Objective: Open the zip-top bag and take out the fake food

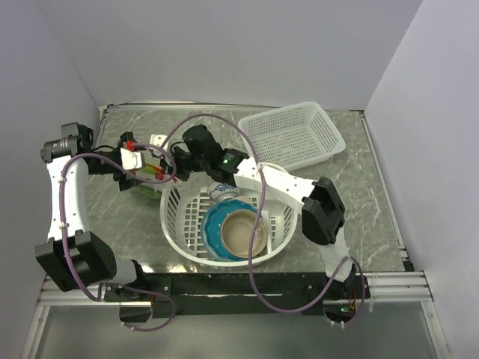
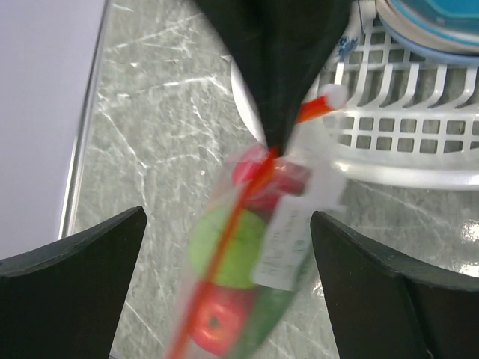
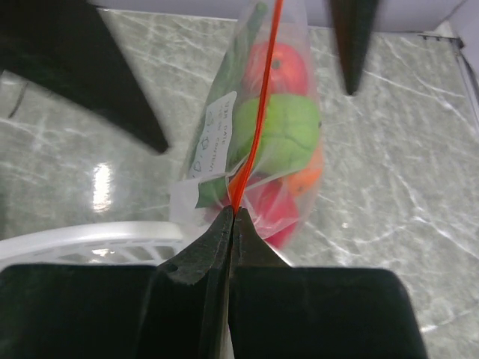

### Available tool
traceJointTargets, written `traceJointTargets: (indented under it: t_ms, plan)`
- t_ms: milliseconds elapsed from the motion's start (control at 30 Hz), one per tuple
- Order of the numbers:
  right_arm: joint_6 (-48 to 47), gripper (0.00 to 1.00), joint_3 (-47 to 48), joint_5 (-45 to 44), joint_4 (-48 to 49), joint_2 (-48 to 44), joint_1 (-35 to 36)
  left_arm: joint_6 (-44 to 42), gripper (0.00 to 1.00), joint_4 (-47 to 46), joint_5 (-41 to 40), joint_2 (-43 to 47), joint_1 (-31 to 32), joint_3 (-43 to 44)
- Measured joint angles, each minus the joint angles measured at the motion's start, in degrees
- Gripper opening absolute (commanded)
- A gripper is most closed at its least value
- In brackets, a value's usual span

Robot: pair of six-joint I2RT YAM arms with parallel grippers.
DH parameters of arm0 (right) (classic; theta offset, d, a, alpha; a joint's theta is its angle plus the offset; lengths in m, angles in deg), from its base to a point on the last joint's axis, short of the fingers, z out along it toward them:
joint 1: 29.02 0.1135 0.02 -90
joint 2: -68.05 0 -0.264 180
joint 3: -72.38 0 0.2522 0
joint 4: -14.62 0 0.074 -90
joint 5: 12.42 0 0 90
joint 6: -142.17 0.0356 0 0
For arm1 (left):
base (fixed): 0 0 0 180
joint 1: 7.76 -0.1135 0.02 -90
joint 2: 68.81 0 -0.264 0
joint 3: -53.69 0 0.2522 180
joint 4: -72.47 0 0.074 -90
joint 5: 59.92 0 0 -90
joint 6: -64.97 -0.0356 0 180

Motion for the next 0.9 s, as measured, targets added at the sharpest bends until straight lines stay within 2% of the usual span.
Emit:
traceJointTargets:
  t_ms: [100,200,233,333,500,567,600,700,733,800,833,867,900]
  plan:
    - [0.2,0.0,-2.9,-0.1,0.8,-1.7,1.5,-0.8,0.95,0.0,-0.8,-1.5,0.0,0.0]
    - [0.5,0.0,-4.3,-0.4,1.4,-2.6,2.7,-1.3,0.75,0.1,-1.4,-2.2,0.1,0.0]
    - [1.0,0.0,-4.5,-0.6,1.9,-2.7,3.0,-1.7,0.59,0.2,-1.6,-2.4,0.2,0.0]
    - [1.9,0.0,-5.0,-1.8,3.8,-2.8,2.9,-1.5,0.4,0.7,-3.3,-2.4,1.0,-0.1]
    - [3.3,0.0,-5.4,-5.0,7.2,-2.9,2.6,-0.7,0.33,0.3,-6.8,-1.5,2.5,-2.1]
    - [3.6,0.0,-5.1,-6.3,7.9,-2.9,2.8,-0.5,0.25,0.1,-7.6,-0.6,2.9,-3.3]
    - [3.9,0.0,-4.8,-7.0,7.9,-2.6,2.8,-0.5,0.16,-0.2,-7.9,-0.2,2.9,-3.6]
    - [4.5,0.0,-2.3,-8.4,7.9,-1.3,2.8,-0.3,0.01,-0.5,-9.0,0.9,3.1,-3.7]
    - [4.6,0.0,-1.5,-8.6,8.0,-0.9,2.8,0.0,0.01,-0.5,-9.0,1.0,3.1,-3.7]
    - [5.4,0.36,-0.7,-9.0,8.1,-0.4,2.8,1.3,0.01,-0.6,-9.1,0.8,3.1,-3.1]
    - [5.9,0.65,-0.6,-9.4,8.5,-0.3,2.8,1.9,0.01,-0.4,-9.3,0.3,3.1,-2.3]
    - [6.1,0.84,-0.6,-10.2,9.8,-0.2,2.8,2.8,0.01,-0.1,-9.7,-0.3,3.1,-1.3]
    - [6.9,0.91,-0.6,-11.1,10.4,-0.1,2.7,3.2,0.01,0.2,-9.7,-1.1,3.1,-0.1]
